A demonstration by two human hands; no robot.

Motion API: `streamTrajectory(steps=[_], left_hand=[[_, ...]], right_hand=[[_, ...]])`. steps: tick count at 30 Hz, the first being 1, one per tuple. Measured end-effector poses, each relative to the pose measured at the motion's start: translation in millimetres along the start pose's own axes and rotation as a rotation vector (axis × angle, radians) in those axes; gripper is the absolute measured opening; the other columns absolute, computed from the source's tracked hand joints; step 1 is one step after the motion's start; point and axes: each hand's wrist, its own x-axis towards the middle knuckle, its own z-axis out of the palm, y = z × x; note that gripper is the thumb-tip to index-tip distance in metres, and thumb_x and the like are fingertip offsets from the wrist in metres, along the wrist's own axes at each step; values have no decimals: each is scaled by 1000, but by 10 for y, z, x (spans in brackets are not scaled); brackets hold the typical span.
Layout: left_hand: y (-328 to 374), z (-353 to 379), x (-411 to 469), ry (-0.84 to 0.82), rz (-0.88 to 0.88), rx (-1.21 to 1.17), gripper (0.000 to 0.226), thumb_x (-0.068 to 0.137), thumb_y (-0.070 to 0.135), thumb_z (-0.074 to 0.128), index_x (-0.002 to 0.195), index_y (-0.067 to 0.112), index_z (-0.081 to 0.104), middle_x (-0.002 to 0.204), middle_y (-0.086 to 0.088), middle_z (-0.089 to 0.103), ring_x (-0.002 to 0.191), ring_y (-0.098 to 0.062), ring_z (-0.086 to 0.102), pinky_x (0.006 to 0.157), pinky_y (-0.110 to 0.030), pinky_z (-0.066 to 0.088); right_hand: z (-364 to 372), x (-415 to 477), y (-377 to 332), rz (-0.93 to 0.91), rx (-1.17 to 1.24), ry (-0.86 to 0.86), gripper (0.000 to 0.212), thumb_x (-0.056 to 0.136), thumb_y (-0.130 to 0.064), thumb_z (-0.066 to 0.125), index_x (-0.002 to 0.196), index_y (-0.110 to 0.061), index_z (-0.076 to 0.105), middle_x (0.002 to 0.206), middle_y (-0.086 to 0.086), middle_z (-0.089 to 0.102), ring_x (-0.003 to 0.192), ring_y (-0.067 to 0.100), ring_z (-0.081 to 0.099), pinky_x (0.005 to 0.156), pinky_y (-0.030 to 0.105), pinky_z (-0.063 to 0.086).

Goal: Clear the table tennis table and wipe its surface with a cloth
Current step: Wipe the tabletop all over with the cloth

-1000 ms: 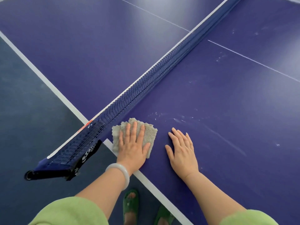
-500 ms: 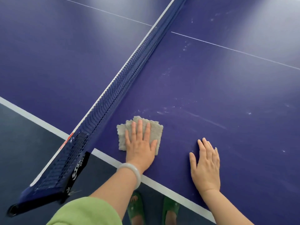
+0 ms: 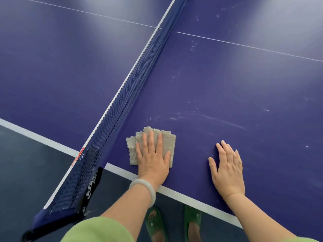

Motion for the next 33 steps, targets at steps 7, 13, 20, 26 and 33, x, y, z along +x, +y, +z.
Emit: streamTrajectory(steps=[7, 13, 20, 26, 33], left_hand=[[-91, 160, -461, 42, 562, 61, 67, 99, 53, 28, 157, 25, 11, 165, -4, 2, 152, -27, 4, 116, -52, 10], [-856, 6, 48, 9, -132, -43, 65, 97, 55, 4, 151, 29, -22, 163, -4, -19, 149, -25, -20, 121, -52, -4], [249, 179, -575, -1, 348, 13, 69, 100, 51, 22, 157, 24, -3, 164, -9, -11, 150, -31, -12, 117, -57, 2], [-559, 169, -641, 22, 283, 57, 65, 100, 53, 21, 157, 25, 11, 165, -4, 4, 152, -26, 4, 116, -55, 16], [-776, -77, 286, 27, -139, -87, 66, 99, 53, 15, 155, 30, -11, 164, -3, -14, 150, -24, -13, 120, -52, 0]], right_hand=[[3, -2, 9, 4, -2, -8, 63, 100, -51, 22, 152, -17, 33, 160, 1, 27, 149, 18, 16, 125, 39, 8], [10, -6, -5, 6, -10, 11, 65, 98, -52, 24, 151, -16, 33, 158, 1, 29, 147, 16, 13, 125, 39, 8], [-17, -19, 11, -4, 2, -11, 65, 98, -52, 22, 152, -18, 31, 160, 0, 27, 148, 16, 12, 125, 38, 6], [-5, -5, 11, -4, 7, -12, 65, 98, -51, 25, 152, -17, 31, 160, 1, 27, 149, 19, 15, 125, 39, 5], [9, -14, 0, -5, 1, -7, 64, 98, -51, 25, 152, -17, 30, 159, 1, 27, 148, 18, 14, 125, 39, 6]])
